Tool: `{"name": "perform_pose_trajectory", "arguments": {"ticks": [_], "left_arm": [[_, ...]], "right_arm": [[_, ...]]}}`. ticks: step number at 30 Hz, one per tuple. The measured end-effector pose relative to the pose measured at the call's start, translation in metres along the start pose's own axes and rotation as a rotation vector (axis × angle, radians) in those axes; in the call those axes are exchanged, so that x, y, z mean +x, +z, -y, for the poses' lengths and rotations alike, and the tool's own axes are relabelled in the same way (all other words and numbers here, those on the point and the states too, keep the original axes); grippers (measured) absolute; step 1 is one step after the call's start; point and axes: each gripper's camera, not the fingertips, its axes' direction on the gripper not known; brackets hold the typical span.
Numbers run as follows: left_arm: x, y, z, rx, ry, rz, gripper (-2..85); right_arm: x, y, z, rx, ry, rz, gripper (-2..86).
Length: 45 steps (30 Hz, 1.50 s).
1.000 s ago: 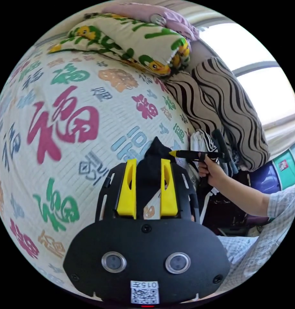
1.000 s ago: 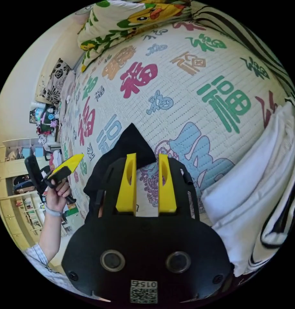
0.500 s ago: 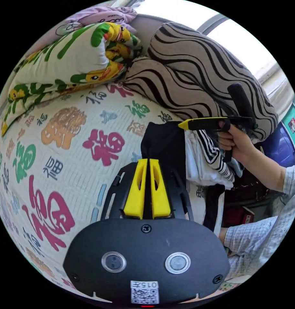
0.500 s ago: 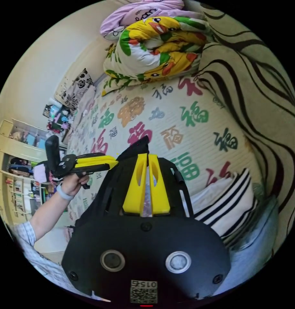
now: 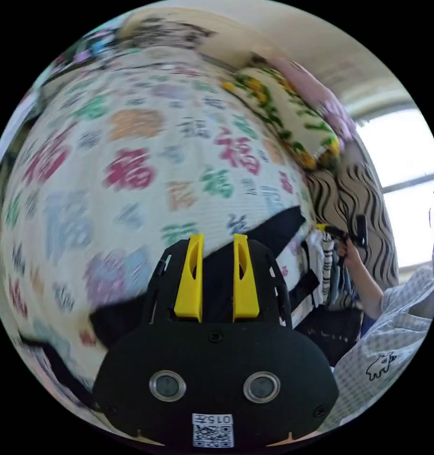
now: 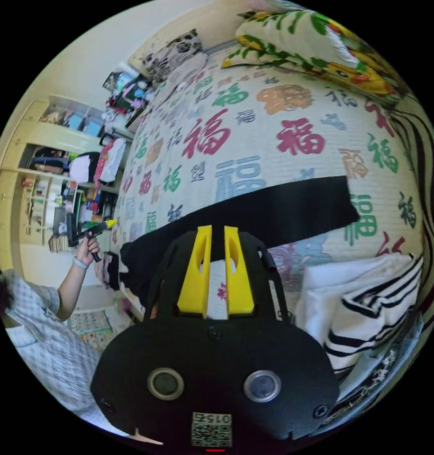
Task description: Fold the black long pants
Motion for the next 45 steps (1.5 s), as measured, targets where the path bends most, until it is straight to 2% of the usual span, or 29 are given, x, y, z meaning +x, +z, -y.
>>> {"name": "perform_pose_trajectory", "arguments": {"ticks": [1,4,7,14,16,18,20,22,27,30,33,36,38,40,42,43,45], "left_arm": [[-0.037,-0.015,-0.036,0.005,-0.144,0.069,9.5],[-0.106,-0.037,-0.123,0.027,-0.380,0.114,9.8],[-0.154,-0.037,-0.191,0.014,-0.507,0.090,10.7],[-0.236,-0.016,-0.266,0.092,-0.588,-0.062,11.8],[-0.261,-0.008,-0.284,0.129,-0.596,-0.198,11.0],[-0.274,-0.004,-0.294,0.120,-0.566,-0.253,9.0],[-0.286,-0.006,-0.306,0.118,-0.531,-0.257,6.3],[-0.306,-0.018,-0.331,0.175,-0.534,-0.273,2.6],[-0.352,-0.049,-0.388,0.348,-0.631,-0.394,1.1],[-0.374,-0.064,-0.407,0.389,-0.640,-0.406,1.3],[-0.399,-0.061,-0.420,0.319,-0.665,-0.460,2.6],[-0.423,-0.056,-0.437,0.247,-0.681,-0.434,6.7],[-0.436,-0.064,-0.451,0.325,-0.702,-0.448,9.5],[-0.452,-0.075,-0.464,0.372,-0.719,-0.394,11.0],[-0.464,-0.075,-0.465,0.335,-0.704,-0.360,11.7],[-0.471,-0.071,-0.465,0.310,-0.697,-0.377,11.6],[-0.479,-0.063,-0.463,0.260,-0.677,-0.432,10.6]], "right_arm": [[-0.024,0.038,0.010,-0.076,-0.074,0.030,5.9],[-0.087,0.138,0.038,-0.225,-0.225,0.125,6.7],[-0.156,0.239,0.067,-0.364,-0.362,0.227,8.2],[-0.288,0.454,0.113,-0.580,-0.588,0.091,10.9],[-0.302,0.508,0.118,-0.656,-0.609,0.018,10.8],[-0.306,0.561,0.119,-0.765,-0.610,-0.042,9.5],[-0.299,0.619,0.116,-0.886,-0.630,-0.175,0.2],[-0.298,0.634,0.122,-0.838,-0.629,-0.181,-0.5],[-0.315,0.642,0.169,-0.575,-0.602,-0.107,-0.9],[-0.349,0.660,0.205,-0.449,-0.632,-0.046,-0.7],[-0.387,0.709,0.223,-0.539,-0.766,-0.056,0.2],[-0.382,0.786,0.213,-0.797,-0.849,-0.276,6.3],[-0.347,0.834,0.197,-1.004,-0.774,-0.391,11.7],[-0.322,0.851,0.191,-1.020,-0.697,-0.434,12.6],[-0.307,0.858,0.191,-0.928,-0.676,-0.467,11.0],[-0.302,0.860,0.193,-0.867,-0.665,-0.464,9.2],[-0.299,0.870,0.194,-0.892,-0.690,-0.463,5.4]]}}
